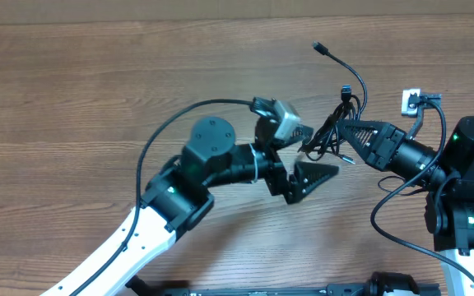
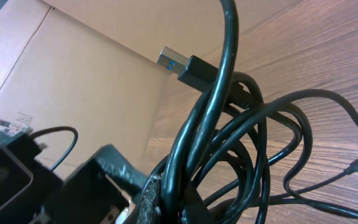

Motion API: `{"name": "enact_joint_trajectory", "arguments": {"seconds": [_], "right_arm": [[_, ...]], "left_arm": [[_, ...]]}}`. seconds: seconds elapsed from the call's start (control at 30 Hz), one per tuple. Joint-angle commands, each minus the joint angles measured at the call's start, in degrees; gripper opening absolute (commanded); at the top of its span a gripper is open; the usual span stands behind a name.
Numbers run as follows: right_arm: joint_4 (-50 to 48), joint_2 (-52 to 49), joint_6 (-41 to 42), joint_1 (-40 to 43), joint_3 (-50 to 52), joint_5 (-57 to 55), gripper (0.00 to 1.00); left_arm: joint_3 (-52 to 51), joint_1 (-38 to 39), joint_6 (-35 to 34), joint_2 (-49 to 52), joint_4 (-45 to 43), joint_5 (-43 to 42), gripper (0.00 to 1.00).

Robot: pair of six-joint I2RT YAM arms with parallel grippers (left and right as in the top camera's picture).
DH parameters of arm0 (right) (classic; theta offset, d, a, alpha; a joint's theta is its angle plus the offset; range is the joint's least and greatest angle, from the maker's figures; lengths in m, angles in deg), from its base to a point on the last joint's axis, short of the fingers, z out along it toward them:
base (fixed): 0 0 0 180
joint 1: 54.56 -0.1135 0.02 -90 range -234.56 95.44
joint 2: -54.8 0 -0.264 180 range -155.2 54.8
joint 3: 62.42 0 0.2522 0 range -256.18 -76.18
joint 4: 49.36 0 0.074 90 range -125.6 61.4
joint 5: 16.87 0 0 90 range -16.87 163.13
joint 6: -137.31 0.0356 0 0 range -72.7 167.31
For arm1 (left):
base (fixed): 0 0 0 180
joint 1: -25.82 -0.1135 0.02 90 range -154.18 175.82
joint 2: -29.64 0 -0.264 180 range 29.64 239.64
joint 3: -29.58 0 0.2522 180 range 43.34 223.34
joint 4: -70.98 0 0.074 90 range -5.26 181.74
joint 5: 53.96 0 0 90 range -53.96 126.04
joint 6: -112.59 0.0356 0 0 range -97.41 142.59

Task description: Untangle cables

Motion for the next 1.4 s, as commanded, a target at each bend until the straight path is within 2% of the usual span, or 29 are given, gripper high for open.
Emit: {"name": "enact_joint_trajectory", "arguments": {"seconds": [0.0,0.27,0.5,0.8,0.97,1.23,1.37], "right_arm": [[-0.7,0.2,-0.9,-0.2,-1.3,1.0,0.04],[-0.7,0.2,-0.9,-0.2,-1.3,1.6,0.04],[-0.7,0.2,-0.9,-0.2,-1.3,3.8,0.04],[-0.6,0.2,-0.9,-0.2,-1.3,3.8,0.04],[-0.7,0.2,-1.2,-0.2,-1.3,3.7,0.04],[0.4,0.2,-1.4,-0.2,-1.3,3.7,0.04],[0.7,0.2,-2.3,-0.2,-1.2,3.7,0.04]], "left_arm": [[1.0,1.6,0.3,-1.1,-0.1,4.7,1.0],[1.0,2.0,3.8,2.0,1.0,6.1,1.0],[1.0,2.0,3.7,6.0,-1.3,6.9,1.0],[1.0,2.0,3.7,6.8,-6.1,6.7,0.92],[1.0,2.0,3.7,6.8,-6.4,6.7,0.8],[1.0,2.0,3.7,6.8,-6.4,6.7,0.72],[1.0,2.0,3.7,6.8,-6.4,6.7,0.65]]}}
